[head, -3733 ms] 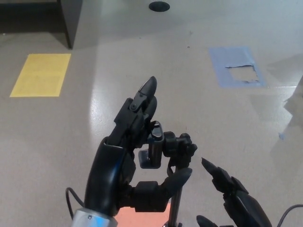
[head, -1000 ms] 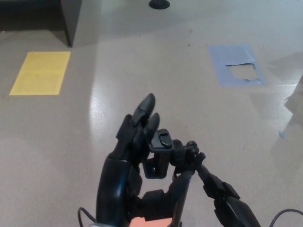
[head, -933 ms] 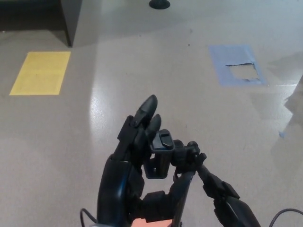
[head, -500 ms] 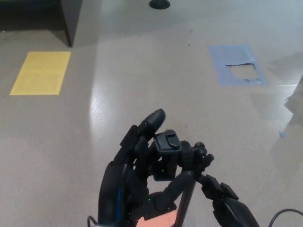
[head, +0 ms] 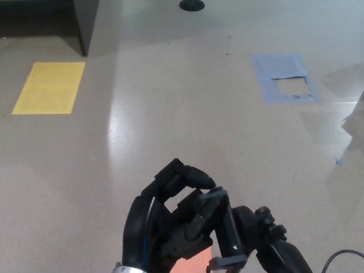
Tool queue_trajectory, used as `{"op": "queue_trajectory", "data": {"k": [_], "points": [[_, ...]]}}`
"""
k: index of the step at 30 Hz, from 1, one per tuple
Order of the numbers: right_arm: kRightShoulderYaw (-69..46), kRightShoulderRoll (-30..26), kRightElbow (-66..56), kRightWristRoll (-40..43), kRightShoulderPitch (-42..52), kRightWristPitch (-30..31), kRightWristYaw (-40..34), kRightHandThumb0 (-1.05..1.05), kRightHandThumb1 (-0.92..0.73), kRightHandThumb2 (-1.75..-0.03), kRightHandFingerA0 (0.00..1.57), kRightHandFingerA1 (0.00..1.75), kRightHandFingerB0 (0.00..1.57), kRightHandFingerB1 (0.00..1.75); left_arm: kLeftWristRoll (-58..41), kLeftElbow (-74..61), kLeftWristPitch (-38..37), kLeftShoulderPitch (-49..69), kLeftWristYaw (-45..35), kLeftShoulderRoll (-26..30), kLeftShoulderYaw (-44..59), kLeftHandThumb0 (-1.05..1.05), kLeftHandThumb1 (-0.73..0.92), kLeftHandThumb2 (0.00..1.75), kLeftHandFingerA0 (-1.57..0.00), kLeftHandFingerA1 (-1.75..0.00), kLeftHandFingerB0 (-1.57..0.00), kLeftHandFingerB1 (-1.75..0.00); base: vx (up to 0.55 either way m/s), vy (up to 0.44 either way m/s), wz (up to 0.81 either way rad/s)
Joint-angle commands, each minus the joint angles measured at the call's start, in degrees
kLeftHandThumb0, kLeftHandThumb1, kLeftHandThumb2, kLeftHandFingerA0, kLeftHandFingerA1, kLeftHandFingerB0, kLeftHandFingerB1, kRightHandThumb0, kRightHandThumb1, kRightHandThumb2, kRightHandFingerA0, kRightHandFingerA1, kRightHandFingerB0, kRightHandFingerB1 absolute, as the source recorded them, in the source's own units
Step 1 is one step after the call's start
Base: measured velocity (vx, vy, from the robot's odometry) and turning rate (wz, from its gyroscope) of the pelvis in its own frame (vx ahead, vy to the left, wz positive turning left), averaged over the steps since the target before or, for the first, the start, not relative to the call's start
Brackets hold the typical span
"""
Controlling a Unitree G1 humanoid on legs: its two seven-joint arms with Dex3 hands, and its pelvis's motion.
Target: A phone stand is kept on the floor and the robot uses both its hands to grab it and uses its left hand to extend the phone stand by pulling it upwards
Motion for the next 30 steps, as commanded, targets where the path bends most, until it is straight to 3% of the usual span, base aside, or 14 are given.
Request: {"op": "queue_trajectory", "data": {"k": [1, 12, 13, 14, 18, 19, 20, 21, 22, 24, 25, 27, 28, 30], "points": [[1.10, -3.15, 5.04, -4.20, -4.88, -4.93, -5.48, -1.05, -0.84, -0.65, 0.00, 0.21, 0.00, 0.32, -13.74, 0.03, 20.63, -3.52, 7.36, -6.73, 1.45, -0.17, 0.56, 0.66, -0.95, -1.75, -0.37, -1.75, 0.00, 0.000, 0.00], [1.72, -3.17, 7.60, -4.73, -7.19, -5.65, -6.70, -1.05, -0.89, -0.69, 0.00, 0.21, 0.00, 0.35, -16.02, 0.46, 20.36, -4.51, 8.60, -6.58, 2.36, -0.19, 0.58, 0.65, -0.92, -1.75, -0.51, -1.75, 0.00, 0.000, 0.00], [1.74, -2.93, 7.95, -4.84, -7.44, -5.79, -7.43, -1.05, -0.72, -1.15, 0.00, 0.46, 0.00, 0.43, -16.47, 0.28, 20.38, -4.36, 8.90, -6.72, 2.35, -0.19, 0.57, 0.65, -0.93, -1.75, -0.48, -1.75, 0.00, 0.000, 0.00], [1.77, -2.84, 8.17, -4.87, -7.57, -5.93, -7.77, -1.05, -0.72, -1.15, 0.00, 0.46, 0.00, 0.43, -16.73, 0.19, 20.43, -4.33, 9.08, -6.74, 2.36, -0.19, 0.57, 0.65, -0.93, -1.75, -0.48, -1.75, 0.00, 0.000, 0.00], [0.38, -0.39, 6.28, -1.41, -8.55, 0.06, -1.83, -1.03, -0.67, -1.11, 0.00, 0.64, 0.18, 0.60, -17.07, -1.68, 20.80, -4.59, 11.85, -7.25, 1.69, -0.19, 0.57, 0.63, -0.95, -1.75, -0.60, -1.75, 0.00, 0.000, 0.00], [0.16, -0.22, 6.69, -0.78, -9.32, 0.48, -0.67, -0.59, -0.35, -1.04, 0.02, 0.63, 0.00, 0.59, -17.32, -2.46, 21.10, -5.14, 12.23, -7.12, 1.53, -0.20, 0.56, 0.63, -0.95, -1.75, -0.60, -1.75, 0.00, 0.000, 0.00], [-0.19, -0.06, 7.59, -0.08, -9.98, -0.32, -0.51, -1.05, -0.68, -1.12, 0.15, 0.73, 0.28, 0.76, -17.60, -2.99, 21.14, -5.56, 12.42, -7.17, 1.36, -0.19, 0.58, 0.63, -0.92, -1.75, -0.62, -1.75, 0.00, 0.000, 0.00], [-0.54, 0.09, 8.45, 0.50, -10.45, -1.40, -0.76, -1.05, -0.68, -1.12, 0.15, 0.73, 0.28, 0.76, -17.94, -3.34, 21.12, -5.89, 12.66, -7.26, 1.21, -0.19, 0.58, 0.63, -0.92, -1.75, -0.62, -1.75, 0.00, 0.000, 0.00], [-1.14, 0.74, 9.76, 1.38, -11.85, -2.15, -0.74, -1.03, -0.81, -0.66, 0.40, 0.93, 0.43, 0.87, -17.79, -5.64, 21.85, -7.43, 14.55, -7.74, 0.66, -0.17, 0.57, 0.65, -0.92, -1.75, -0.62, -1.75, 0.00, 0.000, 0.00], [-2.68, 2.33, 10.32, 3.76, -12.74, -1.38, 0.91, -1.05, -0.79, -0.65, 0.46, 0.99, 0.43, 0.90, -17.30, -7.85, 22.73, -9.58, 16.26, -7.74, 0.31, -0.18, 0.57, 0.66, -0.92, -1.75, -0.61, -1.75, 0.00, 0.000, 0.00], [-3.96, 3.80, 10.08, 5.54, -12.64, 0.32, 1.97, -1.02, -0.58, -1.09, 0.49, 0.92, 0.46, 0.87, -17.98, -8.75, 22.78, -10.65, 16.38, -8.11, 0.24, -0.17, 0.57, 0.70, -0.90, -1.75, -0.63, -1.75, 0.00, 0.000, 0.00], [-4.92, 5.04, 10.47, 5.80, -13.00, -0.69, 1.01, -1.05, -0.63, -1.12, 0.54, 0.93, 0.48, 0.87, -18.68, -10.01, 23.05, -12.30, 17.01, -8.60, 0.28, -0.16, 0.56, 0.70, -0.88, -1.75, -0.62, -1.75, 0.00, 0.000, 0.00], [-5.61, 5.98, 10.81, 6.64, -13.59, -0.40, 1.93, -1.01, -0.81, -0.65, 0.65, 1.02, 0.53, 0.93, -18.98, -10.89, 23.16, -14.39, 17.70, -9.09, 0.73, -0.13, 0.55, 0.73, -0.86, -1.75, -0.60, -1.75, 0.00, 0.000, 0.00], [-5.99, 7.05, 10.42, 6.53, -14.00, 1.37, 2.52, -1.02, -0.78, -0.64, 0.64, 1.03, 0.58, 0.94, -19.64, -12.25, 24.07, -19.67, 18.60, -9.30, 1.83, -0.12, 0.54, 0.76, -0.85, -1.75, -0.54, -1.75, 0.00, 0.000, 0.00]]}}
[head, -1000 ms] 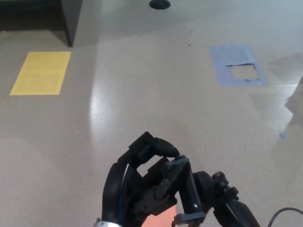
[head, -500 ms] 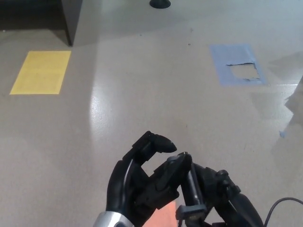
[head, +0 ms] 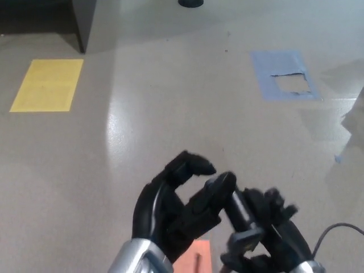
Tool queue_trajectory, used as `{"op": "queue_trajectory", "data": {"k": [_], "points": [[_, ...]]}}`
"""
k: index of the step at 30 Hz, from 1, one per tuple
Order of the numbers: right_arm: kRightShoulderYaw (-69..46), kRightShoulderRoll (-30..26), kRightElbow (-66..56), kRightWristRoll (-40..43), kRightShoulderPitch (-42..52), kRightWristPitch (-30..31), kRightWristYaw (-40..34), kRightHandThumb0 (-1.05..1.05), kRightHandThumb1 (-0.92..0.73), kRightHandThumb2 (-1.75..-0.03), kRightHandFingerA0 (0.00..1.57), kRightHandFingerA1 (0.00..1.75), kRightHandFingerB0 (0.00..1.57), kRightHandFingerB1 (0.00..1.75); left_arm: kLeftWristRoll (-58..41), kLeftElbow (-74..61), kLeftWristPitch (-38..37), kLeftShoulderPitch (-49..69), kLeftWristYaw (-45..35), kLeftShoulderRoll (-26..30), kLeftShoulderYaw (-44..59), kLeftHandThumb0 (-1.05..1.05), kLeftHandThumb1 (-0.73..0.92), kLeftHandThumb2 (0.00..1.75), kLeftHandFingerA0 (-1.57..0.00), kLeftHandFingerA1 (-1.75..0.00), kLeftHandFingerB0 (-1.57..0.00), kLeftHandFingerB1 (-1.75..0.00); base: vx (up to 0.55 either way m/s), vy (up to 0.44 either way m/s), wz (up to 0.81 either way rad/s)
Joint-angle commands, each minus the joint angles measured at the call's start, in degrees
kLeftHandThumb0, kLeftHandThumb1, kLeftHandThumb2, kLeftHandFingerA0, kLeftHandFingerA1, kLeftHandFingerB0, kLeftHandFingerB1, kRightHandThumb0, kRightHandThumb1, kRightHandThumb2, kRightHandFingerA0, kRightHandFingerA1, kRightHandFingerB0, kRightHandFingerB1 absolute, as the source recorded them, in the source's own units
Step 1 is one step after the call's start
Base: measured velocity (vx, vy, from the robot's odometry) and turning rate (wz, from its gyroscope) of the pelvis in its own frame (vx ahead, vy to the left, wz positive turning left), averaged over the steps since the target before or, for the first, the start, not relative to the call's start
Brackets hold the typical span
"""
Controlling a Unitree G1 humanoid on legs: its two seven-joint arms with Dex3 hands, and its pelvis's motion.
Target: A phone stand is kept on the floor and the robot uses both its hands to grab it and uses its left hand to extend the phone stand by pulling it upwards
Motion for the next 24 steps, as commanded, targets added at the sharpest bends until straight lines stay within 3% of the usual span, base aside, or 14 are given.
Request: {"op": "queue_trajectory", "data": {"k": [1, 2, 5, 8, 11, 12, 13, 14, 15, 16, 18, 19, 20, 24], "points": [[-3.27, 3.66, 0.64, 5.76, -3.46, 3.45, 2.04, -1.03, -0.76, -0.64, 0.60, 1.05, 0.61, 0.94, -6.03, -6.08, 5.73, -11.56, 5.89, -9.51, 0.04, -0.11, 0.56, 0.76, -0.84, -1.75, -0.57, -1.75, 0.00, 0.000, 0.00], [-3.20, 3.60, 0.62, 5.16, -3.30, 3.66, 1.74, -1.02, -0.77, -0.63, 0.32, 1.14, 0.41, 0.99, -6.58, -6.60, 6.39, -13.40, 7.35, -10.07, 0.38, -0.12, 0.55, 0.75, -0.86, -1.75, -0.53, -1.75, 0.00, 0.000, 0.00], [-3.23, 3.58, 2.06, 4.03, -3.13, 2.69, -0.72, -1.01, -0.79, -0.64, 0.34, 1.05, 0.35, 0.97, -8.52, -7.47, 8.44, -21.14, 11.14, -11.42, 2.62, -0.10, 0.54, 0.79, -0.90, -1.75, -0.61, -1.75, 0.00, 0.000, 0.00], [-4.26, 3.19, 2.80, 5.59, -2.52, 1.99, 0.65, -1.05, -0.82, -0.63, 0.53, 1.05, 0.44, 0.96, -10.60, -6.72, 9.17, -29.50, 12.70, -11.55, 5.38, -0.05, 0.53, 0.85, -0.92, -1.75, -0.63, -1.75, 0.00, 0.000, 0.00], [-5.07, 2.32, 4.39, 5.99, -2.05, 1.58, 0.45, -1.05, -0.81, -0.63, 0.53, 1.01, 0.47, 0.95, -14.47, -3.84, 11.22, -48.55, 17.02, -8.02, 13.37, -0.03, 0.45, 0.92, -1.04, -1.75, -0.60, -1.75, 0.00, 0.000, 0.00], [-5.37, 2.28, 4.39, 6.34, -1.94, 2.36, 0.89, -1.01, -0.56, -1.08, 0.53, 0.89, 0.50, 0.86, -16.23, -2.40, 10.98, -53.52, 17.40, -6.55, 15.67, -0.06, 0.41, 0.89, -1.06, -1.75, -0.61, -1.75, 0.00, 0.000, 0.00], [-5.49, 2.29, 4.22, 6.52, -1.81, 2.93, 1.27, -1.01, -0.56, -1.08, 0.53, 0.89, 0.50, 0.86, -17.39, -1.75, 11.14, -55.62, 18.16, -5.93, 16.74, -0.06, 0.41, 0.89, -1.06, -1.75, -0.61, -1.75, 0.00, 0.000, 0.00], [-5.67, 2.25, 4.39, 6.78, -1.90, 3.21, 1.68, -1.04, -0.56, -1.08, 0.51, 0.88, 0.50, 0.86, -18.33, -0.58, 10.94, -59.51, 18.42, -4.59, 18.30, -0.08, 0.41, 0.89, -1.05, -1.75, -0.62, -1.75, 0.00, 0.000, 0.00], [-5.76, 2.16, 4.38, 6.97, -1.86, 3.41, 2.10, -1.03, -0.56, -1.07, 0.52, 0.88, 0.50, 0.85, -20.90, 0.94, 11.04, -63.76, 19.23, -2.74, 20.13, -0.12, 0.43, 0.89, -1.04, -1.75, -0.52, -1.26, 0.00, 0.000, 0.00], [-5.79, 2.08, 4.26, 7.09, -1.74, 3.57, 2.44, -1.03, -0.56, -1.07, 0.52, 0.88, 0.50, 0.85, -23.76, 2.32, 11.36, -67.28, 20.19, -1.10, 21.77, -0.12, 0.43, 0.89, -1.04, -1.75, -0.52, -1.26, 0.00, 0.000, 0.00], [-5.62, 1.91, 4.52, 6.80, -1.51, 3.39, 2.32, -1.02, -0.56, -1.07, 0.54, 0.89, 0.50, 0.85, -25.48, 4.19, 11.09, -70.59, 19.62, 0.43, 23.44, -0.09, 0.38, 0.92, -1.06, -1.75, -0.55, -1.66, 0.00, 0.000, 0.00], [-5.49, 1.77, 4.73, 6.56, -1.37, 3.13, 2.10, -1.02, -0.56, -1.07, 0.54, 0.89, 0.50, 0.85, -26.75, 4.99, 10.94, -72.03, 20.84, 0.64, 24.29, -0.09, 0.38, 0.92, -1.06, -1.75, -0.55, -1.66, 0.00, 0.000, 0.00], [-5.42, 1.71, 4.80, 6.52, -1.20, 2.93, 2.19, -1.03, -0.78, -0.62, 0.55, 0.99, 0.48, 0.93, -27.03, 6.08, 11.03, -73.31, 19.39, 1.67, 24.90, -0.12, 0.41, 0.91, -1.05, -1.75, -0.56, -1.60, 0.00, 0.000, 0.00], [-5.01, 1.58, 5.65, 6.03, -0.74, 2.84, 2.15, -1.05, -0.80, -0.62, 0.53, 1.03, 0.46, 0.95, -28.77, 10.11, 10.74, -78.73, 20.32, 3.58, 27.54, -0.09, 0.41, 0.92, -1.01, -1.75, -0.44, -1.60, 0.00, 0.000, 0.00]]}}
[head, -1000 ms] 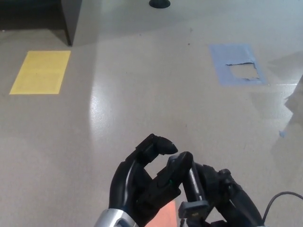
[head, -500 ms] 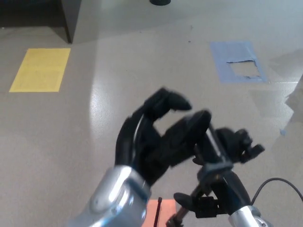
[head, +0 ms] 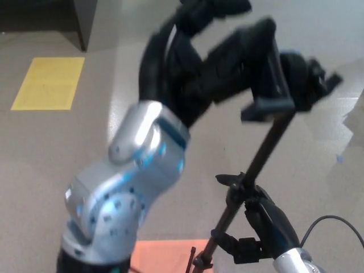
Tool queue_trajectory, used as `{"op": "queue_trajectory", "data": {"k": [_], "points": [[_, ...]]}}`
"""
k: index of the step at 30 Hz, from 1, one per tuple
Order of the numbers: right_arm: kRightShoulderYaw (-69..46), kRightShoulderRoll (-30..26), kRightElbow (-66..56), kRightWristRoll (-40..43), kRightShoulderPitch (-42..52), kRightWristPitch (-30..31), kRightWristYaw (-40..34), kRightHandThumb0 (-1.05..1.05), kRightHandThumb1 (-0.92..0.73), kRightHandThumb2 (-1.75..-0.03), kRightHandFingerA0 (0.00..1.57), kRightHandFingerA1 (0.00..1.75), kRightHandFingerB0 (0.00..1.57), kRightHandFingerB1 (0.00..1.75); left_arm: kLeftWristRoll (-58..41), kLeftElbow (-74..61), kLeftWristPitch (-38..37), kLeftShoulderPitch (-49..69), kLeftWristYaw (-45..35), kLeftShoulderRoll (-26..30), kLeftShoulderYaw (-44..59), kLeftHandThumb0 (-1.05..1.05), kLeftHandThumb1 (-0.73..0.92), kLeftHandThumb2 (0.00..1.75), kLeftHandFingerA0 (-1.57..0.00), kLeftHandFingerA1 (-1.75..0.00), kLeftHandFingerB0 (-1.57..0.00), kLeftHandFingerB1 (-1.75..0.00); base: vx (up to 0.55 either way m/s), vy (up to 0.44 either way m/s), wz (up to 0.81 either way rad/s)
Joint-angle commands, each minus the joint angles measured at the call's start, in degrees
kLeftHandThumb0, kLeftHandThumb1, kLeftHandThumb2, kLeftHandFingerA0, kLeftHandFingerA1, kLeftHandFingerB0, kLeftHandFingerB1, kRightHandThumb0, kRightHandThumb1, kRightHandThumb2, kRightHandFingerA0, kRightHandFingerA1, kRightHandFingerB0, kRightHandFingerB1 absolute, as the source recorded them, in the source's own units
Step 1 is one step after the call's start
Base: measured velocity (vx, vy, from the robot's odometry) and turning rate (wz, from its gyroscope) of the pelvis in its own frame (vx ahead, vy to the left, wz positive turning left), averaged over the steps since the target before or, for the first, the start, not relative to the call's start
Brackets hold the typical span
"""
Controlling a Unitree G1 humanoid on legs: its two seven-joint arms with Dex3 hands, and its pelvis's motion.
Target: A phone stand is kept on the floor and the robot uses both its hands to grab it and uses its left hand to extend the phone stand by pulling it upwards
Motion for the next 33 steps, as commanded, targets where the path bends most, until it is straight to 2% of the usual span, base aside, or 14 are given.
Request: {"op": "queue_trajectory", "data": {"k": [1, 3, 10, 14, 15, 17, 18, 22, 23, 25, 26, 30, 31, 33], "points": [[-2.58, -1.28, 3.87, 3.96, 1.26, 1.97, 1.41, -1.05, -0.79, -0.64, 0.52, 1.05, 0.45, 0.96, -23.04, 7.91, 4.29, -43.19, 12.08, 3.78, 16.85, -0.12, 0.44, 0.88, -1.01, -1.75, -0.39, -1.75, 0.00, 0.000, 0.00], [-2.43, -1.48, 3.90, 3.65, 1.34, 1.85, 1.19, -1.05, -0.80, -0.64, 0.51, 1.06, 0.44, 0.97, -23.31, 9.41, 4.48, -45.03, 12.33, 4.27, 17.66, -0.14, 0.45, 0.88, -1.02, -1.75, -0.39, -1.75, 0.00, 0.000, 0.00], [-2.27, -1.43, 4.22, 3.64, 2.22, 2.12, 1.49, -1.05, -0.80, -0.64, 0.49, 1.07, 0.46, 1.00, -19.12, 21.62, 4.44, -58.89, 10.00, 8.81, 21.29, -0.13, 0.46, 0.89, -1.01, -1.75, -0.19, -0.67, 0.00, 0.000, 0.00], [-2.27, -1.26, 3.86, 3.72, 2.79, 2.48, 1.55, -1.05, -0.79, -0.64, 0.49, 1.07, 0.46, 0.99, -17.43, 26.47, 4.17, -63.54, 8.12, 10.55, 22.37, -0.09, 0.48, 0.89, -1.01, -1.75, -0.15, -0.70, 0.00, 0.000, 0.00], [-2.34, -1.02, 3.56, 4.03, 3.07, 2.73, 1.98, -1.05, -0.56, -1.08, 0.50, 0.93, 0.49, 0.89, -16.54, 28.94, 3.70, -65.85, 7.52, 11.47, 22.88, -0.11, 0.42, 0.93, -0.99, -1.75, -0.47, -1.46, 0.00, 0.000, 0.00], [-2.43, -1.00, 3.87, 4.00, 2.03, 3.01, 2.07, -1.05, -0.56, -1.08, 0.49, 0.93, 0.49, 0.89, -15.17, 31.58, 3.12, -68.14, 5.74, 12.65, 23.16, -0.12, 0.42, 0.94, -0.98, -1.75, -0.41, -1.25, 0.00, 0.000, 0.00], [-2.29, -1.03, 3.54, 3.83, 1.94, 3.19, 2.15, -1.05, -0.79, -0.64, 0.46, 1.05, 0.43, 0.96, -13.22, 32.35, 2.88, -69.09, 4.53, 13.83, 22.67, -0.14, 0.45, 0.89, -0.98, -1.75, -0.42, -1.14, 0.00, 0.000, 0.00], [-1.93, -0.71, 3.96, 3.87, 2.18, 2.51, 2.60, -1.04, -0.56, -1.08, 0.50, 0.94, 0.47, 0.88, -10.78, 33.10, 1.42, -69.17, 2.08, 15.28, 22.41, -0.14, 0.48, 0.86, -0.96, -1.75, -0.03, -0.64, 0.00, 0.000, 0.00], [-1.95, -0.82, 4.11, 3.98, 2.29, 1.99, 2.67, -1.02, -0.55, -1.07, 0.52, 0.93, 0.48, 0.88, -10.26, 32.96, 0.62, -68.85, 2.24, 15.19, 22.50, -0.17, 0.46, 0.90, -1.24, -1.61, -0.20, -0.69, 0.00, 0.000, 0.00], [-1.76, -0.87, 4.42, 3.74, 2.25, 2.18, 2.79, -1.05, -0.79, -0.64, 0.47, 1.04, 0.43, 0.95, -9.27, 32.94, -0.23, -68.55, 2.26, 15.17, 22.40, -0.12, 0.50, 0.85, -0.97, -1.75, -0.34, -1.00, 0.00, 0.000, 0.00], [-1.63, -0.83, 4.47, 3.57, 2.31, 2.29, 2.70, -1.05, -0.79, -0.64, 0.49, 1.04, 0.44, 0.97, -8.88, 32.81, -0.57, -68.43, 2.74, 15.01, 22.43, -0.09, 0.49, 0.86, -0.96, -1.75, -0.23, -0.77, 0.00, 0.000, 0.00], [-1.47, -0.57, 4.89, 3.35, 2.15, 2.55, 2.56, -1.02, -0.55, -1.07, 0.49, 0.92, 0.48, 0.88, -6.02, 32.23, -1.16, -68.18, 3.95, 15.09, 21.77, -0.08, 0.47, 0.86, -0.94, -1.75, -0.48, -1.15, 0.00, 0.000, 0.00], [-1.49, -0.64, 4.44, 3.35, 2.13, 2.97, 2.82, -1.05, -0.79, -0.63, 0.46, 1.04, 0.43, 0.95, -5.66, 32.25, -1.12, -68.48, 4.17, 15.25, 21.75, -0.07, 0.46, 0.87, -0.95, -1.75, -0.51, -1.26, 0.00, 0.000, 0.00], [-1.52, -0.81, 3.89, 3.33, 2.02, 3.03, 3.00, -1.03, -0.55, -1.08, 0.48, 0.93, 0.48, 0.88, -4.48, 32.11, -1.48, -69.04, 5.40, 15.24, 21.65, -0.06, 0.44, 0.87, -0.96, -1.75, -0.54, -1.30, 0.00, 0.000, 0.00]]}}
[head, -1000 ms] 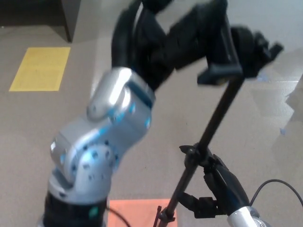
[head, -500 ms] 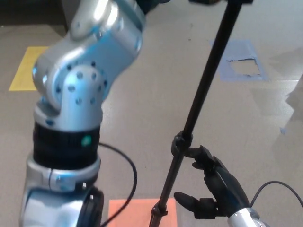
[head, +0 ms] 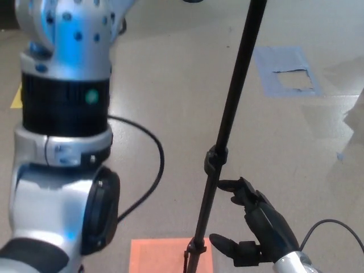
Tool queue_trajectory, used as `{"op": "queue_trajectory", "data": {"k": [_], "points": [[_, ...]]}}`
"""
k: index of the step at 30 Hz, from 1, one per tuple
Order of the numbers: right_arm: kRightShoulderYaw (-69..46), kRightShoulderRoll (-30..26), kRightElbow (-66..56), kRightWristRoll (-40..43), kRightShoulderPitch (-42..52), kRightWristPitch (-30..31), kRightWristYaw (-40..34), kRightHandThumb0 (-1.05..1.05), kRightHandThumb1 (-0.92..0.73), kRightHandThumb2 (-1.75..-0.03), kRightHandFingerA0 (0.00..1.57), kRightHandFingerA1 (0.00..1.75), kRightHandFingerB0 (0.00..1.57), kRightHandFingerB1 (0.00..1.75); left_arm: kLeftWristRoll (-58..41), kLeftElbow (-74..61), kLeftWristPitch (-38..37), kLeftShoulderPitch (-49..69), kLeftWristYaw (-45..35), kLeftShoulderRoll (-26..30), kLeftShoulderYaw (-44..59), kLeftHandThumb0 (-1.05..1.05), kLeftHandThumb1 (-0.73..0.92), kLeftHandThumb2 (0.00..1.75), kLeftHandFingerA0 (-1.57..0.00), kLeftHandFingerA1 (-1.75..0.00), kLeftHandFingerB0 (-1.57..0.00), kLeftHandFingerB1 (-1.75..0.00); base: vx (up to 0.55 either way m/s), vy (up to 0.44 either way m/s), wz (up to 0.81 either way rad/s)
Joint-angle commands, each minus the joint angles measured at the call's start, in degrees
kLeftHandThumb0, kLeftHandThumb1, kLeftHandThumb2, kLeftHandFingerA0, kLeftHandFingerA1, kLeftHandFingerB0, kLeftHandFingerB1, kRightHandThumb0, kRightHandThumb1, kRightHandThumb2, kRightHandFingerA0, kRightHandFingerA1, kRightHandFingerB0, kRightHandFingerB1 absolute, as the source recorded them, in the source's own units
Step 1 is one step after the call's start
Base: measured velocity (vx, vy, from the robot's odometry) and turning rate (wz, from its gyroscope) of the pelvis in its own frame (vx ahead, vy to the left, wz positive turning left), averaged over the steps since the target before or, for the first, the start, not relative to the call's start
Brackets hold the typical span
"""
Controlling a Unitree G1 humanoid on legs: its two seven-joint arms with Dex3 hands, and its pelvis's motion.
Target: A phone stand is kept on the floor and the robot uses both its hands to grab it and uses its left hand to extend the phone stand by pulling it upwards
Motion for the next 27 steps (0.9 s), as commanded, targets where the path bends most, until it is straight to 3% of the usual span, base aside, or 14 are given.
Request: {"op": "queue_trajectory", "data": {"k": [1, 2, 3, 8, 10, 11, 13, 14, 15, 16, 21, 22, 24, 27], "points": [[-1.56, -1.22, 2.19, 3.13, 1.90, 2.43, 2.09, -1.05, -0.79, -0.64, 0.48, 1.08, 0.44, 0.99, 0.88, 2.20, -4.43, -31.08, 2.73, 6.27, 6.54, -0.06, 0.43, 0.88, -0.96, -1.75, -0.53, -1.33, 0.00, 0.000, 0.00], [-1.59, -1.32, 2.01, 3.06, 1.81, 2.17, 1.86, -1.05, -0.79, -0.64, 0.49, 1.10, 0.44, 1.01, 2.13, 2.17, -4.96, -31.23, 3.19, 6.32, 6.21, -0.07, 0.41, 0.91, -0.95, -1.75, -0.49, -1.50, 0.00, 0.000, 0.00], [-1.74, -1.43, 1.56, 3.25, 1.51, 2.21, 2.23, -1.05, -0.79, -0.64, 0.48, 1.08, 0.43, 0.99, 3.45, 2.30, -5.57, -31.66, 3.77, 6.40, 5.89, -0.08, 0.40, 0.90, -0.95, -1.75, -0.48, -1.11, 0.00, 0.000, 0.00], [-2.45, -2.06, 1.65, 3.98, 0.64, 1.66, 2.91, -1.05, -0.79, -0.64, 0.48, 1.07, 0.44, 0.99, 7.52, 2.98, -7.86, -32.51, 4.94, 6.61, 4.64, -0.07, 0.45, 0.87, -0.97, -1.75, -0.27, -0.63, 0.00, 0.000, 0.00], [-2.72, -2.20, 1.88, 4.15, 0.53, 1.46, 2.79, -1.05, -0.79, -0.64, 0.48, 1.07, 0.44, 0.99, 9.39, 3.23, -8.19, -32.60, 4.96, 6.86, 3.66, -0.09, 0.47, 0.85, -1.01, -1.75, -0.39, -0.75, 0.00, 0.000, 0.00], [-2.99, -2.13, 2.17, 4.43, 0.54, 1.30, 2.68, -1.05, -0.57, -1.10, 0.50, 0.94, 0.47, 0.89, 10.05, 3.10, -8.41, -32.46, 5.34, 6.69, 3.39, -0.09, 0.48, 0.83, -0.98, -1.75, -0.37, -0.69, 0.00, 0.000, 0.00], [-3.20, -2.21, 2.71, 4.51, 0.21, 1.11, 2.59, -1.04, -0.57, -1.10, 0.47, 0.93, 0.44, 0.88, 11.03, 2.87, -8.03, -32.43, 5.97, 6.71, 2.93, -0.09, 0.47, 0.82, -0.96, -1.75, -0.39, -0.74, 0.00, 0.000, 0.00], [-3.34, -2.38, 2.57, 4.63, 0.10, 1.47, 3.11, -1.05, -0.80, -0.64, 0.47, 1.07, 0.45, 0.99, 11.83, 2.78, -8.25, -32.17, 5.44, 6.78, 2.44, -0.13, 0.49, 0.75, -0.92, -1.75, -0.57, -1.15, 0.00, 0.000, 0.00], [-3.47, -2.25, 2.21, 4.76, 0.27, 2.01, 3.34, -1.05, -0.79, -0.64, 0.46, 1.09, 0.45, 0.99, 11.70, 2.77, -8.48, -31.13, 2.04, 7.44, 1.78, -0.43, 0.35, 0.81, -0.75, -0.93, -0.78, -0.86, 0.00, 0.000, 0.00], [-3.57, -2.16, 2.08, 4.77, 0.11, 2.28, 3.44, -1.05, -0.57, -1.11, 0.47, 0.95, 0.48, 0.90, 11.05, 2.64, -7.65, -30.61, -0.61, 8.22, 1.47, -0.51, 0.49, 0.55, -0.43, -0.68, -0.59, -0.60, 0.00, 0.000, 0.00], [-3.63, -2.43, 2.17, 3.79, -0.51, 2.15, 3.14, -1.05, -0.58, -1.12, 0.48, 0.94, 0.45, 0.88, 11.09, 1.14, -1.61, -29.40, -5.92, 12.38, -1.19, -0.75, 0.45, 0.82, -0.11, -0.46, -0.21, -0.42, 0.00, 0.000, 0.00], [-3.79, -2.31, 2.32, 3.85, -0.80, 2.21, 3.18, -1.05, -0.80, -0.64, 0.47, 1.08, 0.45, 0.99, 11.97, 1.28, -2.08, -29.33, -5.60, 12.35, -1.62, -0.79, 0.45, 0.84, -0.11, -0.48, -0.24, -0.43, 0.00, 0.000, 0.00], [-4.03, -2.00, 2.17, 4.08, -0.94, 3.02, 3.84, -1.05, -0.79, -0.64, 0.44, 1.05, 0.44, 0.95, 12.56, 1.59, -2.79, -29.07, -6.62, 12.53, -1.92, -0.90, 0.53, 0.92, -0.02, -0.41, -0.17, -0.46, 0.00, 0.000, 0.00], [-4.03, -2.04, 2.41, 3.96, -0.93, 2.43, 3.63, -1.05, -0.80, -0.64, 0.46, 1.05, 0.44, 0.96, 13.33, 1.78, -2.73, -29.19, -7.30, 12.82, -2.04, -0.88, 0.62, 0.60, -0.04, -0.44, -0.18, -0.36, 0.00, 0.000, 0.00]]}}
